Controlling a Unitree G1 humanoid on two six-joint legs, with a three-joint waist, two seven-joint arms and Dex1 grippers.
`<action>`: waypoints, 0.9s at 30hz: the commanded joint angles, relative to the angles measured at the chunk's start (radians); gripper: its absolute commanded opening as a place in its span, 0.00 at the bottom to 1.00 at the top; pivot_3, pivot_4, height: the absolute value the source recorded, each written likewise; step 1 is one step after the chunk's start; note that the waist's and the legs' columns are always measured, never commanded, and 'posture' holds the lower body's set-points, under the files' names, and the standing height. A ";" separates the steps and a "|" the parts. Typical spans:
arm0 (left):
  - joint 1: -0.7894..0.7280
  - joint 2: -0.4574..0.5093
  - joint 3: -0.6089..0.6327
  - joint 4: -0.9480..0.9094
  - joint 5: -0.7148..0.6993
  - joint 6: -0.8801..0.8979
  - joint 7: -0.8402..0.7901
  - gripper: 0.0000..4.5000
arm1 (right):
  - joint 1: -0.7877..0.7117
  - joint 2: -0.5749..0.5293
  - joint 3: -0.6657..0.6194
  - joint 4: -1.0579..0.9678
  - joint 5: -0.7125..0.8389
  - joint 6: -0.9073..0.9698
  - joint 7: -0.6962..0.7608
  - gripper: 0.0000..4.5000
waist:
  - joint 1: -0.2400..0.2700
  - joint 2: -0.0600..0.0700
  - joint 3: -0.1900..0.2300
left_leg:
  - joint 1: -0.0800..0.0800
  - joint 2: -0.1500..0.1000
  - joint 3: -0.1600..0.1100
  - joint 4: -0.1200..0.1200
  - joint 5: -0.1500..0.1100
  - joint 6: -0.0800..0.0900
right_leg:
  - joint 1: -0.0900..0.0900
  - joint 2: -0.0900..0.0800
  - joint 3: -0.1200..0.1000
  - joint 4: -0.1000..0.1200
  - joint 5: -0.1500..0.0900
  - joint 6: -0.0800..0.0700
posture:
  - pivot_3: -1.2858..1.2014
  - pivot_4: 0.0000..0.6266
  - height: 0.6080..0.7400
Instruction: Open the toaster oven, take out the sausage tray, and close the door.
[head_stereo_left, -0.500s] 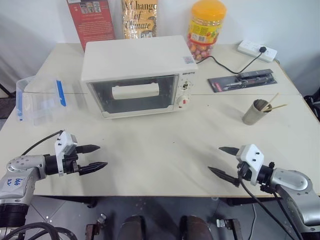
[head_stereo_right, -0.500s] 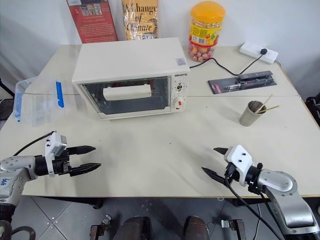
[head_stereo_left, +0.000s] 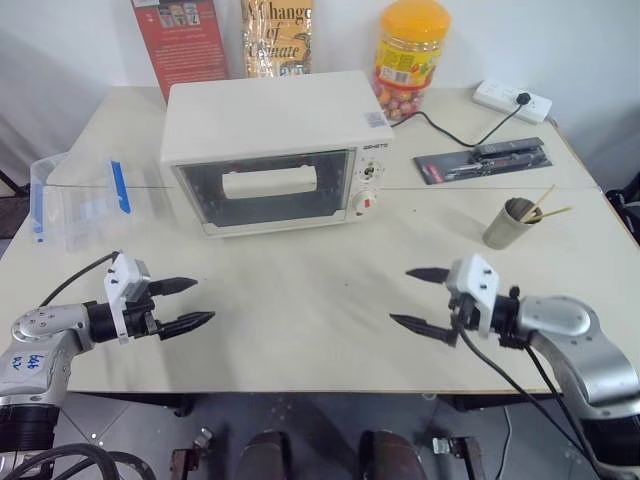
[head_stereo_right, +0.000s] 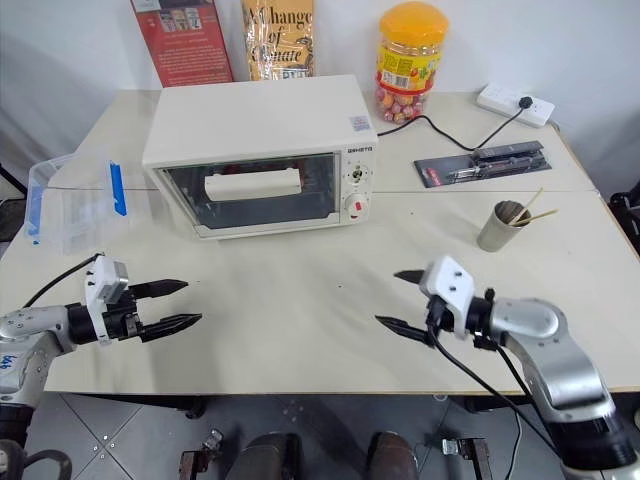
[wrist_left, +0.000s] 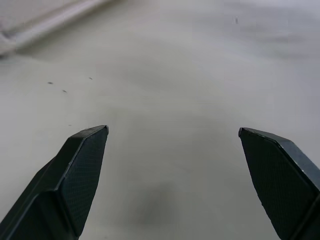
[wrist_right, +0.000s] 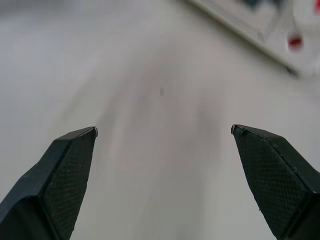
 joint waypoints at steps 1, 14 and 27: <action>-0.016 0.007 0.036 -0.020 -0.025 0.021 0.022 0.99 | -0.168 0.052 0.078 0.052 0.006 0.061 0.022 1.00 | -0.003 0.000 0.000 | 0.000 0.000 0.000 0.000 0.000 0.000 | 0.000 0.000 0.000 0.000 0.000 0.000 | 0.52 0.24 1.00; -0.007 -0.013 0.151 -0.031 -0.099 0.000 0.022 0.99 | -0.684 0.347 0.188 0.605 -0.139 -0.247 0.097 1.00 | -0.026 -0.001 0.000 | -0.013 0.000 -0.001 0.009 0.000 -0.001 | -0.014 -0.001 -0.001 0.012 0.000 0.000 | 0.52 0.24 1.00; -0.009 0.069 0.271 0.003 -0.153 0.079 0.041 0.99 | -0.597 0.333 0.241 0.345 -0.086 -0.162 0.291 1.00 | -0.046 -0.001 0.000 | -0.014 0.001 -0.001 0.007 -0.001 -0.001 | -0.017 0.000 -0.001 0.014 0.000 0.000 | 0.52 0.24 1.00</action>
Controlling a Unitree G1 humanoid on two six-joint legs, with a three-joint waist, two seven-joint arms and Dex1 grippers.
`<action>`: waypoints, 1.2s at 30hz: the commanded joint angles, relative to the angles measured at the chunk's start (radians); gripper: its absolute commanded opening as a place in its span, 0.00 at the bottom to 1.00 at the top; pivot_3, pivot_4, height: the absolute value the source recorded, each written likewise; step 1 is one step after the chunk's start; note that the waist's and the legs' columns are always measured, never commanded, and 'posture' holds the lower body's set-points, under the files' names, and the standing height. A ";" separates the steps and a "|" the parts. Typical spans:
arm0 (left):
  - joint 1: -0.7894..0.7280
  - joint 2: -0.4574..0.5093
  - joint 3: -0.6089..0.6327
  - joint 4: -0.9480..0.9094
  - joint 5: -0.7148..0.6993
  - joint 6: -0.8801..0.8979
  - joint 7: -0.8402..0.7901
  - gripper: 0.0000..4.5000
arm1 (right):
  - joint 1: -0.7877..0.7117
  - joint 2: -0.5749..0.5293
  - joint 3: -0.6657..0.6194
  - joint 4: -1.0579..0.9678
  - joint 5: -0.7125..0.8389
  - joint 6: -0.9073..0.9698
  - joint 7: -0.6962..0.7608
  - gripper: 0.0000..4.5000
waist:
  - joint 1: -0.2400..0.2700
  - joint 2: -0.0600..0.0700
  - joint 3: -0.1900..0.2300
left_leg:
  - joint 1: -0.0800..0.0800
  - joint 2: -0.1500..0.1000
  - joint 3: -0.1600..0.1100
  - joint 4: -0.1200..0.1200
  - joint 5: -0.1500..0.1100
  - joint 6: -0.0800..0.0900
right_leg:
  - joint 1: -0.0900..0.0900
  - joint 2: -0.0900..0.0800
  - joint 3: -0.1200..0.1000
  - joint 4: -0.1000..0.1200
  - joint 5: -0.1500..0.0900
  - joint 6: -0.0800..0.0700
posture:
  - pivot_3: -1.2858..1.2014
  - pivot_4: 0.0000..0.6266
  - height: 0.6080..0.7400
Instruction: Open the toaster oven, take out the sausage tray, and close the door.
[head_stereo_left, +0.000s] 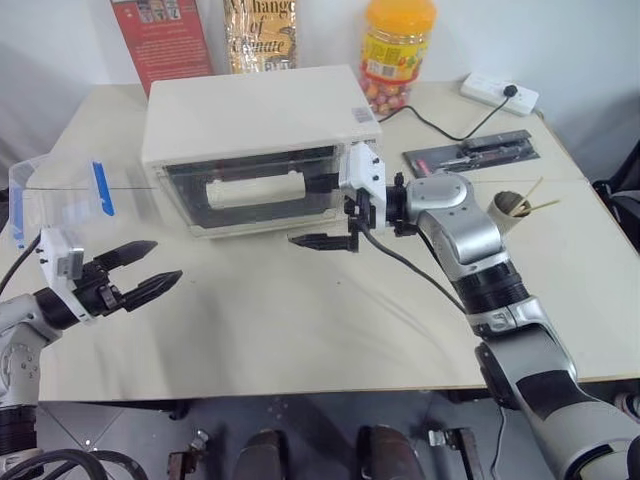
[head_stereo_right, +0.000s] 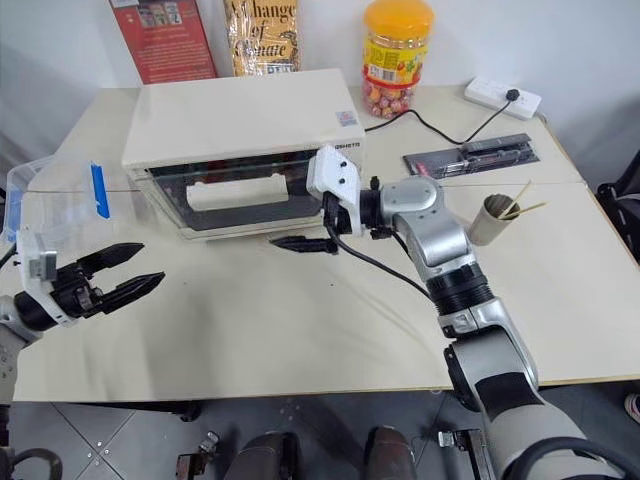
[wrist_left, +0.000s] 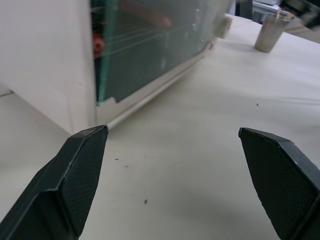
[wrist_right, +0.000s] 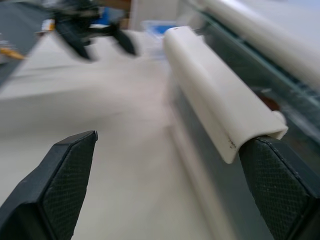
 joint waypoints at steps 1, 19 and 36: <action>-0.019 0.045 0.050 0.023 -0.005 0.004 0.013 0.99 | 0.026 0.002 0.023 -0.150 0.037 0.026 0.033 1.00 | -0.008 0.000 0.000 | 0.000 0.000 0.000 -0.001 0.000 0.000 | 0.000 0.000 0.000 0.000 0.000 0.000 | 0.52 0.24 1.00; -0.278 0.138 -0.002 0.272 -0.022 0.041 -0.207 0.24 | 0.198 0.014 0.063 -0.295 0.000 0.103 -0.078 1.00 | -0.011 -0.002 -0.001 | 0.000 0.001 0.006 -0.001 0.000 0.000 | -0.005 0.000 0.002 0.002 0.000 0.000 | 0.52 0.24 1.00; -0.527 -0.020 -0.300 0.406 0.131 0.021 -0.255 0.01 | 0.355 -0.159 -0.009 -0.449 -0.022 0.270 -0.212 1.00 | 0.005 -0.005 -0.001 | -0.003 0.000 0.006 0.005 0.000 0.000 | -0.006 0.000 0.002 0.004 0.000 0.000 | 0.52 0.24 1.00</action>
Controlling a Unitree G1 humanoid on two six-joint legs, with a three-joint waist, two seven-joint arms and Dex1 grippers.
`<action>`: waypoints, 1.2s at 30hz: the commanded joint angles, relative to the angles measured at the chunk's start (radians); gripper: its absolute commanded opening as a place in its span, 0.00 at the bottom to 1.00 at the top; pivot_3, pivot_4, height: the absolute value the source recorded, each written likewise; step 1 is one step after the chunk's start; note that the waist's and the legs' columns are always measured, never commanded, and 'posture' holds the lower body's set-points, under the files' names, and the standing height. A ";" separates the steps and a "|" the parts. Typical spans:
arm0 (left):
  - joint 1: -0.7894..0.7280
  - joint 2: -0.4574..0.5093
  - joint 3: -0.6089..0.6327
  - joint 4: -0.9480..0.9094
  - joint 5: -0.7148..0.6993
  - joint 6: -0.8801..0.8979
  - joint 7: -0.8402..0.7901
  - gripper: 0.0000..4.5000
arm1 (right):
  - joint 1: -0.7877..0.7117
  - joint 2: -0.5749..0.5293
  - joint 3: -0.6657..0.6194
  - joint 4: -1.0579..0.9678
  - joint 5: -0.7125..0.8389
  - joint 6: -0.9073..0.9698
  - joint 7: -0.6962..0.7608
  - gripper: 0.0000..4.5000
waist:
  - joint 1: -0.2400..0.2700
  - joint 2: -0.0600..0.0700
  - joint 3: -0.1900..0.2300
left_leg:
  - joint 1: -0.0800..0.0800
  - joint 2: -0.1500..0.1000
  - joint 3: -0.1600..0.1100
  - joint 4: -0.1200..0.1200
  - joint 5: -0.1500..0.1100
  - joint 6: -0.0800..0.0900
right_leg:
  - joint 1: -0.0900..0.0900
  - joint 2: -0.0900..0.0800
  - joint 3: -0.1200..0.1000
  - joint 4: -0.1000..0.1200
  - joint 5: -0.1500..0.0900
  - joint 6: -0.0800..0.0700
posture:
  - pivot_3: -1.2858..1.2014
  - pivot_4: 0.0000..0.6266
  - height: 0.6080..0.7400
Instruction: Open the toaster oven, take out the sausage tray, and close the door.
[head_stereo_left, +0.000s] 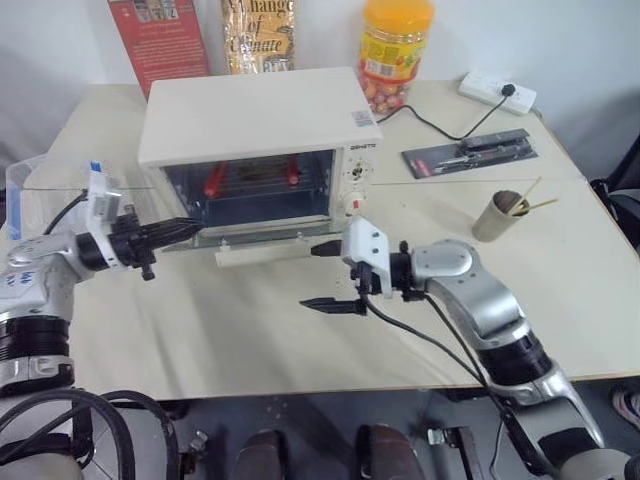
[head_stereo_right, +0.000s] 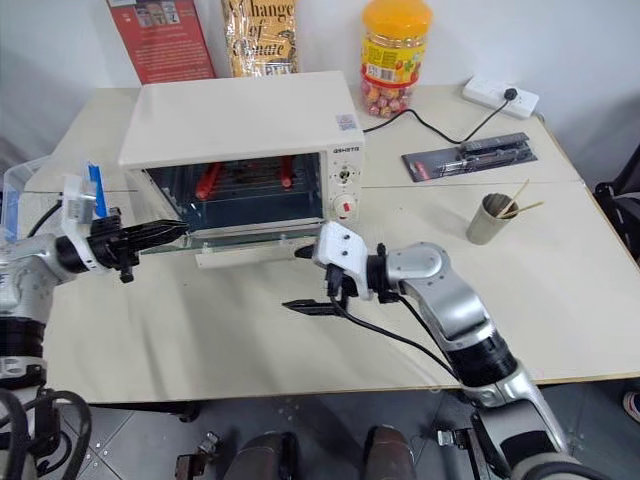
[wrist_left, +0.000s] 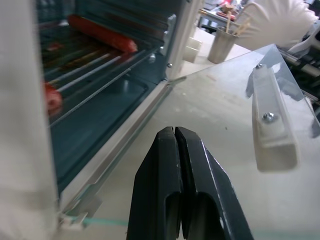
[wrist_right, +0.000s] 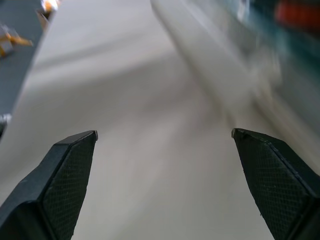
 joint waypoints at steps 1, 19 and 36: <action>-0.040 -0.005 -0.023 0.023 0.024 -0.012 -0.029 0.01 | 0.048 -0.077 -0.063 -0.084 -0.004 0.027 -0.024 1.00 | 0.004 0.000 0.000 | 0.000 0.000 0.000 0.000 0.000 0.000 | 0.000 0.000 0.000 0.000 0.000 0.000 | 0.52 0.24 1.00; 0.010 0.005 -0.204 -0.038 0.199 0.060 -0.005 0.01 | -0.038 -0.127 -0.201 -0.149 0.080 0.109 -0.147 1.00 | 0.011 -0.001 0.000 | 0.000 0.000 0.001 0.002 0.000 0.001 | 0.001 0.000 0.001 -0.001 0.000 0.000 | 0.52 0.24 1.00; 0.246 -0.169 0.239 -0.361 -0.152 -0.013 0.207 0.53 | -0.469 0.303 0.201 0.593 -0.454 -0.361 -0.498 1.00 | -0.015 -0.001 0.000 | -0.002 0.000 -0.002 0.004 0.000 0.001 | -0.003 -0.001 0.001 0.008 0.000 0.000 | 0.52 0.24 1.00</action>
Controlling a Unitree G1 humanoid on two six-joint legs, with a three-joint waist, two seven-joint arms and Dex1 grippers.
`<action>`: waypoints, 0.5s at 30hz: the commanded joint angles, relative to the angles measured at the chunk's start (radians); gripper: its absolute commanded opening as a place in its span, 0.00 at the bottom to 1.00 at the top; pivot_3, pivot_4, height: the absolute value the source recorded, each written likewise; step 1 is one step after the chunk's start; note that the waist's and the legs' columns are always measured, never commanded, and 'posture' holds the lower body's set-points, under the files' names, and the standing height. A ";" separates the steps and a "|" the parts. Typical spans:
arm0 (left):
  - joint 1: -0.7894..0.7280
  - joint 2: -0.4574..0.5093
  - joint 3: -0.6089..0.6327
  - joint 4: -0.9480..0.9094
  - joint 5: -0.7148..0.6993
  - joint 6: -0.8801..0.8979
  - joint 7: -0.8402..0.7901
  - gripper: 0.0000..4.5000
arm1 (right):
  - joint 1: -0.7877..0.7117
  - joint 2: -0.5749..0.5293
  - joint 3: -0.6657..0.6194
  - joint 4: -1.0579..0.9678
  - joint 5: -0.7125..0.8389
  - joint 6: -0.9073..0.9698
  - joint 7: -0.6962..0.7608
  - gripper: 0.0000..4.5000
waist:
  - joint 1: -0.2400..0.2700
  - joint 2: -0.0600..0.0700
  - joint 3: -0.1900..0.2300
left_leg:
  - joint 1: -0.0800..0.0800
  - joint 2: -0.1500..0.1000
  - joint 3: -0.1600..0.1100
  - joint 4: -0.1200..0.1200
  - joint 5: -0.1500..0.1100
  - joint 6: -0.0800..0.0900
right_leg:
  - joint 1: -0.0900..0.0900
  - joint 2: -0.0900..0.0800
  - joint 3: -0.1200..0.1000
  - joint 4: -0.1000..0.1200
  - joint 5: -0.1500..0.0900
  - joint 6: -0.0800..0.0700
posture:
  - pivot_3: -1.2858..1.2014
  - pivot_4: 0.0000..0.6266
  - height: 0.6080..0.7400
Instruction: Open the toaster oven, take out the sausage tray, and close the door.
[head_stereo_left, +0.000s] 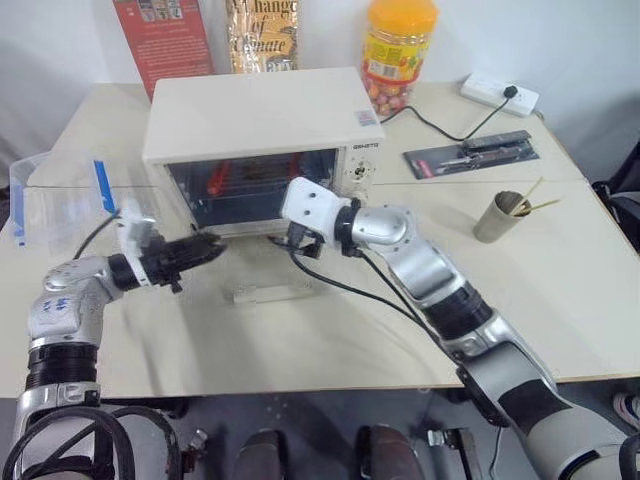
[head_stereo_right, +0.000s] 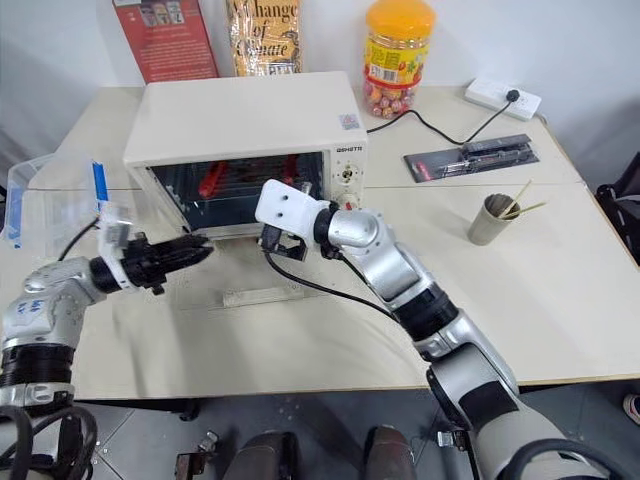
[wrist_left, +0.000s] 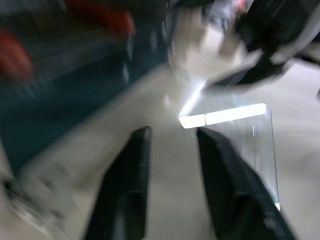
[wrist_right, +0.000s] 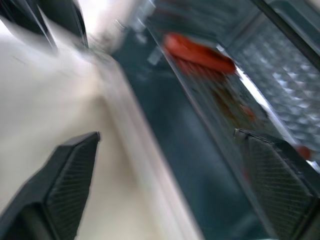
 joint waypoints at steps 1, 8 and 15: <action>0.071 -0.051 0.134 -0.150 -0.153 0.013 0.055 0.60 | -0.093 0.055 0.024 0.169 -0.100 -0.121 -0.095 1.00 | -0.008 0.000 0.000 | 0.000 0.000 0.000 0.000 0.000 0.000 | 0.000 0.000 0.000 0.000 0.000 0.000 | 0.52 0.24 1.00; 0.253 -0.109 0.235 -0.359 -0.253 0.053 0.200 1.00 | -0.241 0.167 0.043 0.512 -0.217 -0.286 -0.221 1.00 | -0.036 0.000 0.000 | 0.001 0.000 -0.003 -0.003 0.000 -0.001 | 0.000 0.000 0.000 0.002 0.000 0.000 | 0.52 0.24 1.00; 0.319 -0.153 0.289 -0.440 -0.313 0.045 0.321 1.00 | -0.337 0.240 0.036 0.731 -0.283 -0.392 -0.308 1.00 | -0.032 0.000 0.000 | 0.002 0.000 -0.004 -0.003 0.000 -0.001 | 0.001 0.000 0.000 0.004 0.000 0.000 | 0.52 0.24 1.00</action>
